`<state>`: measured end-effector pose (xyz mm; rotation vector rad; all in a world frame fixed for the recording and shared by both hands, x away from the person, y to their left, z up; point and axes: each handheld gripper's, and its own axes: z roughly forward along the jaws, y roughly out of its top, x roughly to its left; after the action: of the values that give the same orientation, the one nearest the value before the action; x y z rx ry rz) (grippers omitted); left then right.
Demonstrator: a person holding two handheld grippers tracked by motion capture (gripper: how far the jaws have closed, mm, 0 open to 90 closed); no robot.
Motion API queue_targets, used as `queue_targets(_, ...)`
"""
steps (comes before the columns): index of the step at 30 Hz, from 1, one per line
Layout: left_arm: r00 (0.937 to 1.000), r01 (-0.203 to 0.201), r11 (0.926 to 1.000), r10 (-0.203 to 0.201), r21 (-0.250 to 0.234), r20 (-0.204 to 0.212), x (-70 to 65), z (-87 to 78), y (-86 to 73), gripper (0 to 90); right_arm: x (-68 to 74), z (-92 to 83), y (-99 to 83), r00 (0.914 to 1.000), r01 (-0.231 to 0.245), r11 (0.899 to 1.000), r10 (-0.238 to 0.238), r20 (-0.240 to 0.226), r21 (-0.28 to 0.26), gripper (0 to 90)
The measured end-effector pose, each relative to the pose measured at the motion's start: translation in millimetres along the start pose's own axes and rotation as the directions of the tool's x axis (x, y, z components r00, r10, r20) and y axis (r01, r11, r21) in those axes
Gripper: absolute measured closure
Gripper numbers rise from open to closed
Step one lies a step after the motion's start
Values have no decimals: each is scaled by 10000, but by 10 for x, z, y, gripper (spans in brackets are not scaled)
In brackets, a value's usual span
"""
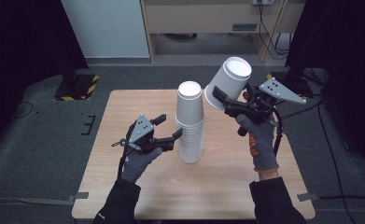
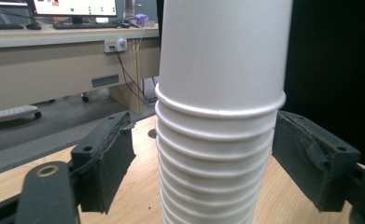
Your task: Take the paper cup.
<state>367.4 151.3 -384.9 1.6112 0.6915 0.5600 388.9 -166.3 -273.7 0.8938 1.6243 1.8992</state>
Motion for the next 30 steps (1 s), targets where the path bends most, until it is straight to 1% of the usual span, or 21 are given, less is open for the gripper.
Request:
queue_targets(4, 9999, 28, 10000, -29, -59, -132, -19, -66, -50, 224, -60, -115, -57, 9998, -71, 9999, 68, 194, 132, 151)
queue_targets(7, 9998, -2, 10000, 2, 39, -190, -39, -102, -96, 236, -107, -188, -114, 9995, -161, 9996, 155, 286, 222, 151)
queue_targets(10, 9996, -79, 9999, 81, 74, -271, -65, -133, -147, 246, -144, -245, -174, 9989, -242, 9992, 229, 402, 328, 151)
queue_targets(11, 9992, -136, 9999, 139, 83, -362, -73, -142, -164, 248, -161, -268, -205, 9987, -337, 9988, 322, 395, 365, 151)
queue_targets(12, 9990, -130, 9999, 133, 56, -438, -84, -146, -181, 252, -171, -284, -230, 9984, -401, 9983, 383, 422, 417, 152)
queue_targets(14, 9990, -39, 10000, 41, 50, -444, -102, -154, -218, 262, -193, -312, -281, 9980, -452, 9977, 429, 467, 506, 151)
queue_targets(16, 9988, -51, 9999, 56, 92, -488, -112, -158, -236, 277, -205, -327, -307, 9977, -490, 9973, 463, 499, 540, 151)
queue_targets(17, 9988, -15, 10000, 20, 89, -496, -131, -163, -273, 282, -228, -361, -354, 9969, -605, 9956, 566, 551, 712, 151)
queue_targets(19, 9990, -35, 9999, 40, 120, -454, -138, -168, -289, 297, -236, -380, -383, 9966, -635, 9957, 597, 575, 669, 151)
queue_targets(20, 9996, 25, 9999, -22, 108, -276, -155, -181, -324, 308, -257, -414, -435, 9958, -761, 9946, 722, 564, 710, 151)
queue_targets(21, 9996, -44, 9999, 47, 138, -273, -166, -189, -342, 317, -263, -431, -458, 9953, -821, 9933, 776, 577, 814, 151)
queue_targets(24, 9998, -136, 9997, 139, 186, -148, -198, -197, -395, 334, -283, -479, -541, 9940, -980, 9914, 932, 580, 863, 151)
queue_targets(30, 9997, -206, 9994, 209, 277, -90, -254, -168, -475, 348, -308, -559, -705, 9919, -1162, 9869, 1096, 640, 1120, 151)
